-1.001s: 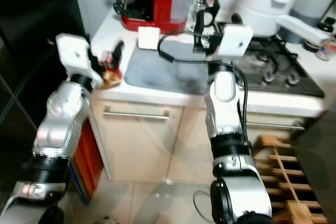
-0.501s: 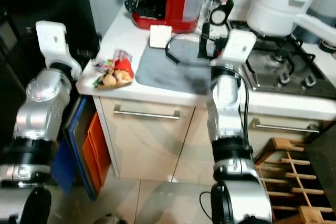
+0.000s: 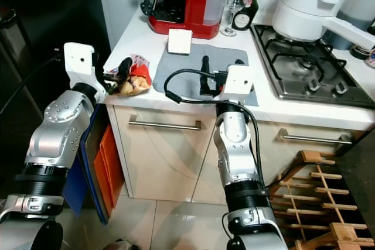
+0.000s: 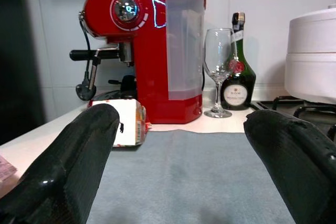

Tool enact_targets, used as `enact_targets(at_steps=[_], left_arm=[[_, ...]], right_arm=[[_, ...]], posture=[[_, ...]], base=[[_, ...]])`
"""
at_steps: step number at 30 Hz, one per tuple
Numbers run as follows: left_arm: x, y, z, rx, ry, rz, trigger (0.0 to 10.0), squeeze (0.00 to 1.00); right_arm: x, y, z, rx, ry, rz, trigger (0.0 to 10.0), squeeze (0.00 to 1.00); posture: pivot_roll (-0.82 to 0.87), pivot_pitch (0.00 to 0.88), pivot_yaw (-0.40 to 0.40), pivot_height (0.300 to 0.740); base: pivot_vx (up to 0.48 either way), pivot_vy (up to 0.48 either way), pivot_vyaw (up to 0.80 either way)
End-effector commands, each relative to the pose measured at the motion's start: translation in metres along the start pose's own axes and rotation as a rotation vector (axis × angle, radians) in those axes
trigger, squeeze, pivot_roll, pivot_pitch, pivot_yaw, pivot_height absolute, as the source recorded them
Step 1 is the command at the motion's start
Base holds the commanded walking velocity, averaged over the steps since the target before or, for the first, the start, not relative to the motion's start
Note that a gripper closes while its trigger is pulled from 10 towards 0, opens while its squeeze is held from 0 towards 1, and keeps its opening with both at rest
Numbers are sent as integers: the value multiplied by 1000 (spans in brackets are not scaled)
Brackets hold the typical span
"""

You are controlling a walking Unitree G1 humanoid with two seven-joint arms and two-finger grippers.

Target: Restocking fridge

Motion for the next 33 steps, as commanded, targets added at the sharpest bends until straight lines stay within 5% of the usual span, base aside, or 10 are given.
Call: enact_targets(at_steps=[1,15,19,23,33], left_arm=[[0,-2,5,15,11,-22,10000,0],[-12,6,39,18,-43,-106,10000,0],[-19,-38,36,207,-33,-108,10000,0],[-21,-86,21,417,6,-232,10000,0],[-32,-134,-4,620,2,-365,10000,0]], right_arm=[[-5,8,1,-18,-16,-5,10000,0],[-5,4,-12,6,-37,-5,10000,0],[-10,6,-14,12,-35,-26,10000,0],[-12,5,-14,23,-33,-36,10000,0],[-4,-1,-16,53,-4,-27,10000,0]], posture=[[-10,0,-34,740],[-74,0,15,740],[-87,0,4,740],[-90,0,0,740],[-71,0,-8,740]], base=[[0,0,0],[0,0,0],[0,0,0],[0,0,0],[0,0,0]])
Point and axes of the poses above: a point about 5 cm out from each wrist's last joint towards the gripper, its own z axis pointing out of the wrist towards the gripper, its own y axis along the axis of the wrist's last joint, x = y × z, the point moved 5 cm from there along z, pointing out of the wrist towards the gripper, and after that the axes turned 1 degree about z, right-handed, at the moved point
